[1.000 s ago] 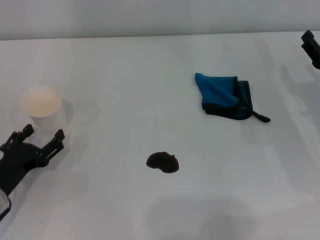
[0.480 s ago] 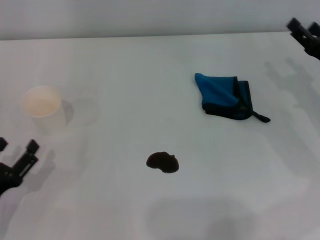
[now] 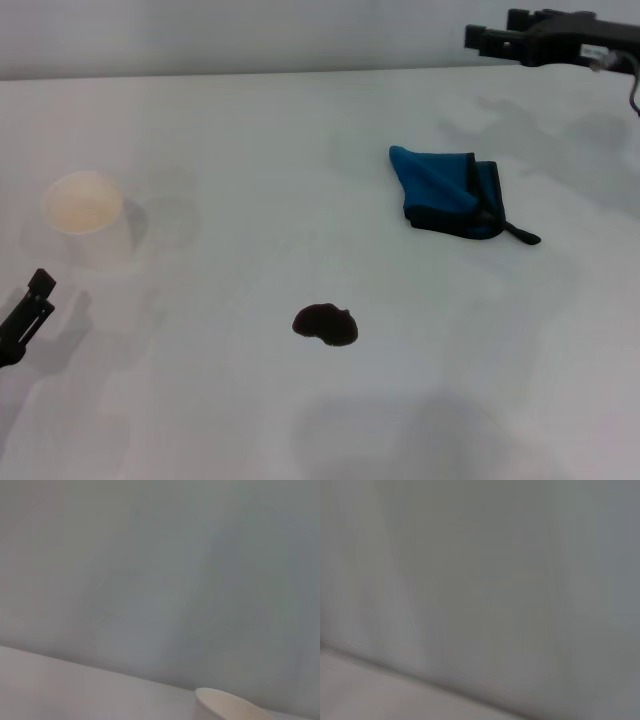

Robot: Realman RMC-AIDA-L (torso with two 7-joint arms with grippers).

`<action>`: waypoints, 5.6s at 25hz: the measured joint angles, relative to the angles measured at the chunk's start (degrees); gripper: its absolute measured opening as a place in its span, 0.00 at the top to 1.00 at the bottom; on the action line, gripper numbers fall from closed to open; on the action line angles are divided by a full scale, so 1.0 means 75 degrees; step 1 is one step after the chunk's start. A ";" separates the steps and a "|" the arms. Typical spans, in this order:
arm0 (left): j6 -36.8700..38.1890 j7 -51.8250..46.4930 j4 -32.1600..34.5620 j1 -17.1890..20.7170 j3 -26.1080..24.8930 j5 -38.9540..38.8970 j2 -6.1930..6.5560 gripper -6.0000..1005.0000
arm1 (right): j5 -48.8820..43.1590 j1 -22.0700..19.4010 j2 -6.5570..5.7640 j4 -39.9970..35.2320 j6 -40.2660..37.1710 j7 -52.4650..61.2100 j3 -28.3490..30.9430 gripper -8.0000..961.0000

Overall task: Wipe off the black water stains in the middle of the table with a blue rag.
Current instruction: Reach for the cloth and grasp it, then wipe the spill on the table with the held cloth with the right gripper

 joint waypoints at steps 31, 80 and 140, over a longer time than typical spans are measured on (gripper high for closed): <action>0.0307 -0.0071 0.0092 -0.0416 0.0000 -0.0996 -0.0015 0.11 | -0.6248 0.2307 0.0205 0.0817 0.0571 0.4306 -0.2241 0.16; 0.0681 -0.0265 0.0131 -0.0799 0.0000 -0.1395 -0.0013 0.11 | -0.6523 0.2895 0.0214 0.2285 -0.0086 0.4154 -0.2652 0.81; 0.0687 -0.0335 0.0195 -0.0998 0.0014 -0.1347 -0.0004 0.11 | -0.0279 0.1912 0.0325 0.2132 -0.0209 0.0753 -0.5568 0.90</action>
